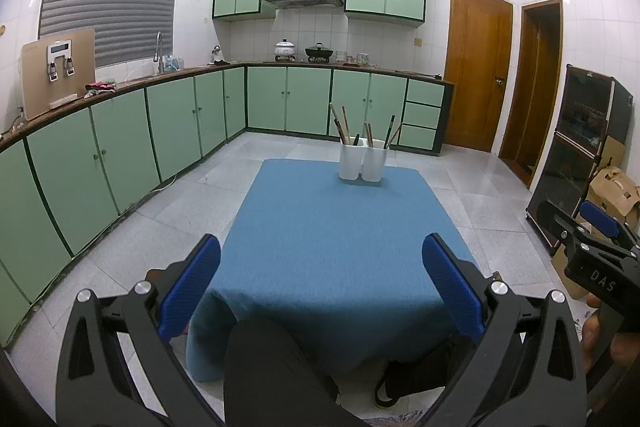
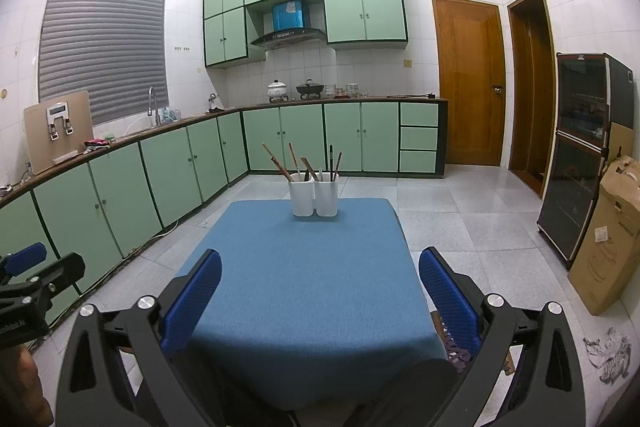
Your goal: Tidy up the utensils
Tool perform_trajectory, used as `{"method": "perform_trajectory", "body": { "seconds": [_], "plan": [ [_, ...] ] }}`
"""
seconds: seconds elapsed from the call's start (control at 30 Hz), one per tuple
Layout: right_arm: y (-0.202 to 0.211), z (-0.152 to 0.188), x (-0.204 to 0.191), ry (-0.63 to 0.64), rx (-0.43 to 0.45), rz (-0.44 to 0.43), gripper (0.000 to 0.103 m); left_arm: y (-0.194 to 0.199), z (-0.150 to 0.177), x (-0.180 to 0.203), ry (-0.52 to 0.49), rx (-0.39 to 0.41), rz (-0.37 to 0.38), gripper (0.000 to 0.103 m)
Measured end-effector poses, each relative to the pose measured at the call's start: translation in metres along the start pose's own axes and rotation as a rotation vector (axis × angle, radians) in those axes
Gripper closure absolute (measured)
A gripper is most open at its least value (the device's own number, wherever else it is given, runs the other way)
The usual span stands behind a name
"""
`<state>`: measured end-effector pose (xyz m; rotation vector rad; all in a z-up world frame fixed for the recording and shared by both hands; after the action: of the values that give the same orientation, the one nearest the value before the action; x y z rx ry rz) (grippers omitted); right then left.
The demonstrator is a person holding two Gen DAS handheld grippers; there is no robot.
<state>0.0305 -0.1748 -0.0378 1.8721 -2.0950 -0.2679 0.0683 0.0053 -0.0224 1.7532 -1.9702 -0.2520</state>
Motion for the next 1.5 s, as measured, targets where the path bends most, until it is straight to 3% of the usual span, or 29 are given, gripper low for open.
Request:
{"method": "perform_trajectory", "body": {
  "seconds": [1.5],
  "plan": [
    [-0.0005,-0.0006,0.001,-0.003,-0.001,0.0,0.006,-0.003,0.0029,-0.0015,0.001,-0.01,0.015,0.005]
  ]
}}
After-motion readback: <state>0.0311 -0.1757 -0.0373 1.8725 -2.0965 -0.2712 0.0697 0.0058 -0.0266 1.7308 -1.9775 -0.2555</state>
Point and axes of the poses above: each gripper's, at about its wrist camera, not at the fingertips, and y roughly against the way its jaws point, x to its right, z to its underside, the point moved 3 cm from there along -y, roughly the way its jaws point, and after that the axes turned 12 degrees about y, right-handed, at the moved point
